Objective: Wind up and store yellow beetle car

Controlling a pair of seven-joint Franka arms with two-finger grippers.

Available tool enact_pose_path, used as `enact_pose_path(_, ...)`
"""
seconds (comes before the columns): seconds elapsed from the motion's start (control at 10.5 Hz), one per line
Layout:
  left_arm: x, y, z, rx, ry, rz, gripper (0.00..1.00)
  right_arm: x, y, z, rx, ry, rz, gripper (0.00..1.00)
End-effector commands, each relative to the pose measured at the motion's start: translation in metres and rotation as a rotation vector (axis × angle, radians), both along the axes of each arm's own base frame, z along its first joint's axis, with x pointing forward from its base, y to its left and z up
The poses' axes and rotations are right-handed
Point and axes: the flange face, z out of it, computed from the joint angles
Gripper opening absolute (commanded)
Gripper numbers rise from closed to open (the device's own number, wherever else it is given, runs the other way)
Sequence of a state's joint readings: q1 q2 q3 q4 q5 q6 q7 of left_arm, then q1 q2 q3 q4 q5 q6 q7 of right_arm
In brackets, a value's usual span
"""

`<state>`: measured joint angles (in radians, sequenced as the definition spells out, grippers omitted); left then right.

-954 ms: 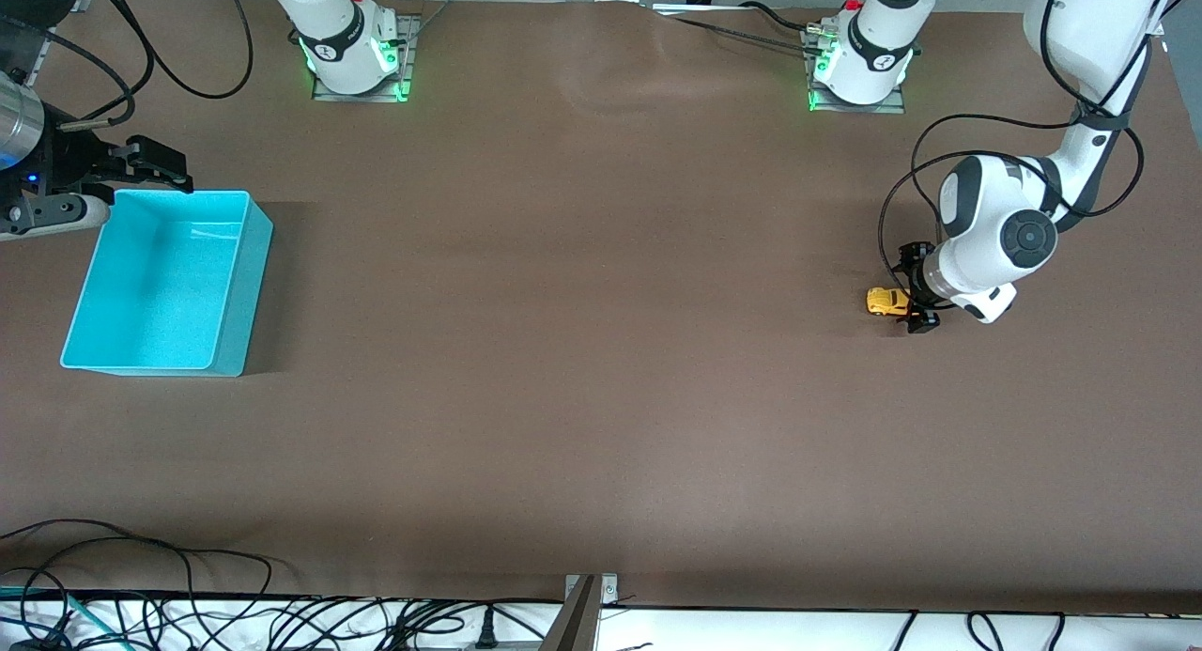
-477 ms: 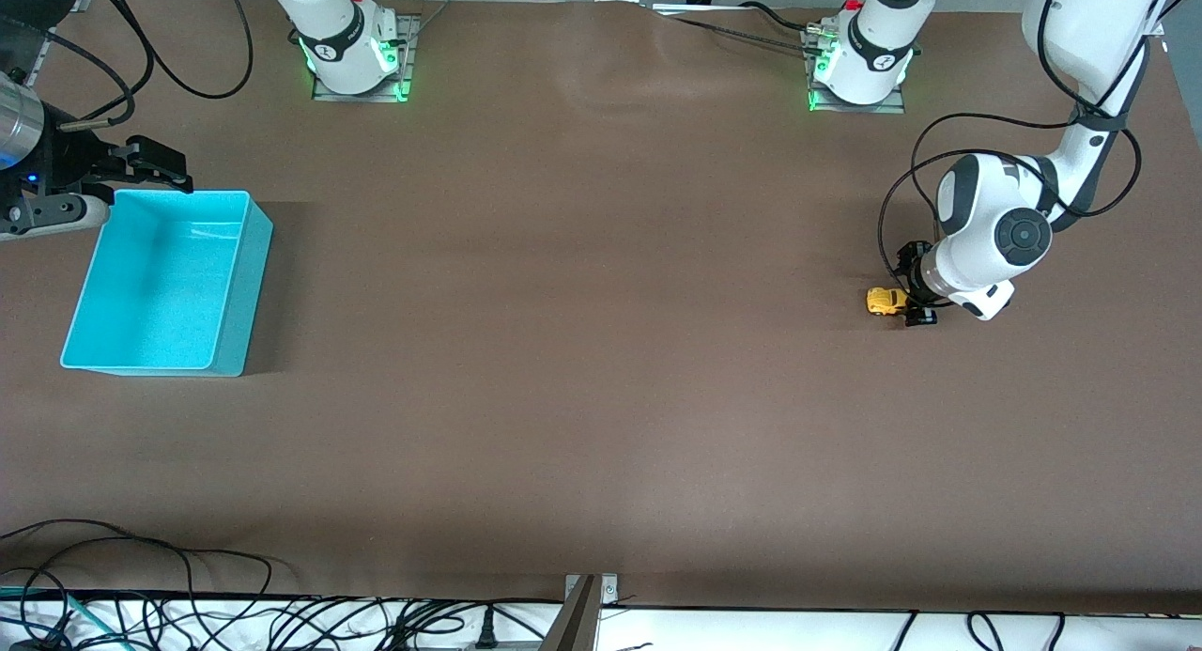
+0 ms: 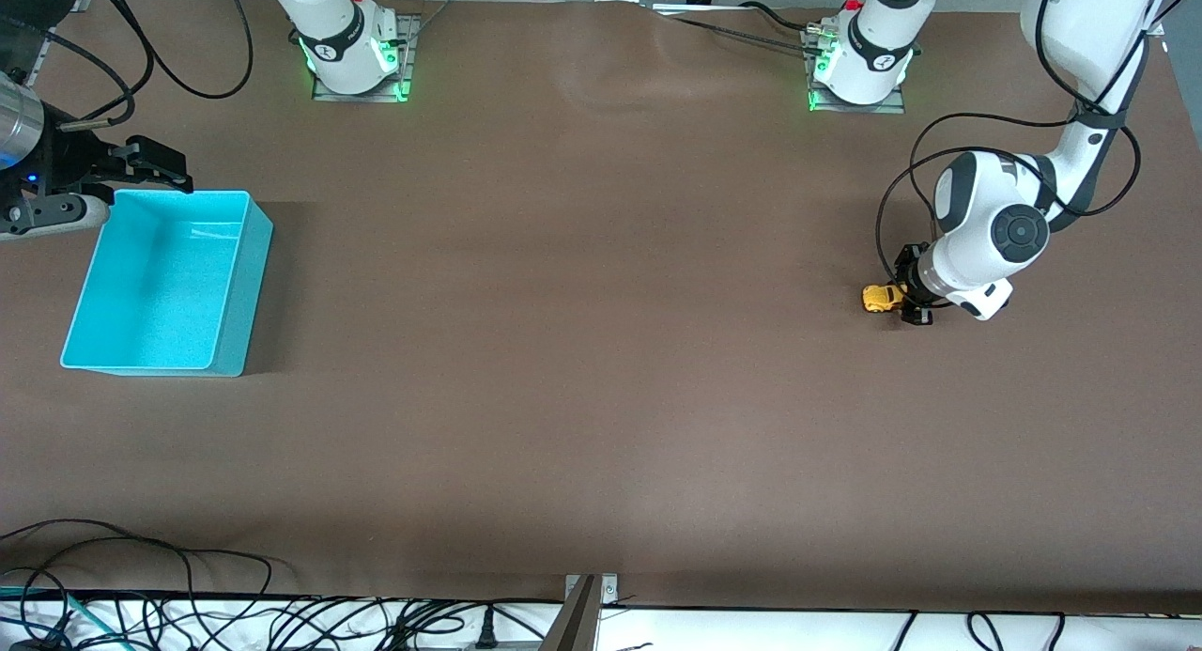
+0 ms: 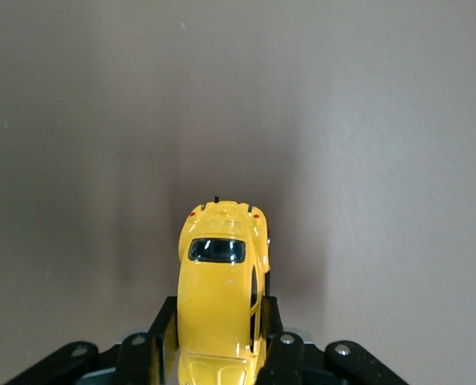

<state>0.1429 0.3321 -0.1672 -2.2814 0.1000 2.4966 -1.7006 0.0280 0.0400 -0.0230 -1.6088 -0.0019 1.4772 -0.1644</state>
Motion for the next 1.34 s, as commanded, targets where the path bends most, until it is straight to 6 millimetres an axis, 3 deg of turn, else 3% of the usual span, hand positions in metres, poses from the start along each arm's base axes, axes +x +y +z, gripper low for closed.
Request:
enact_pose_path(0.0,-0.003,-0.05,0.018,-0.008,-0.018,-0.067,0.0,0.002,-0.001,0.005,0.006,-0.006,0.01,1.0)
enact_pose_path(0.29,-0.004,-0.109,0.014,-0.037,-0.015,-0.017,0.0,0.002,-0.001,0.005,0.007,-0.006,0.01,1.0)
enact_pose_path(0.57,0.002,-0.127,-0.015,-0.056,0.026,0.039,0.0,0.002,0.0,0.005,0.007,-0.006,0.011,1.0)
enact_pose_path(0.86,0.005,-0.114,-0.019,-0.054,0.027,0.038,0.0,0.002,0.0,0.004,0.007,-0.004,0.013,1.0)
enact_pose_path(1.24,0.012,-0.057,-0.029,-0.075,0.045,-0.019,0.0,0.002,0.0,0.004,0.007,-0.003,0.011,1.0)
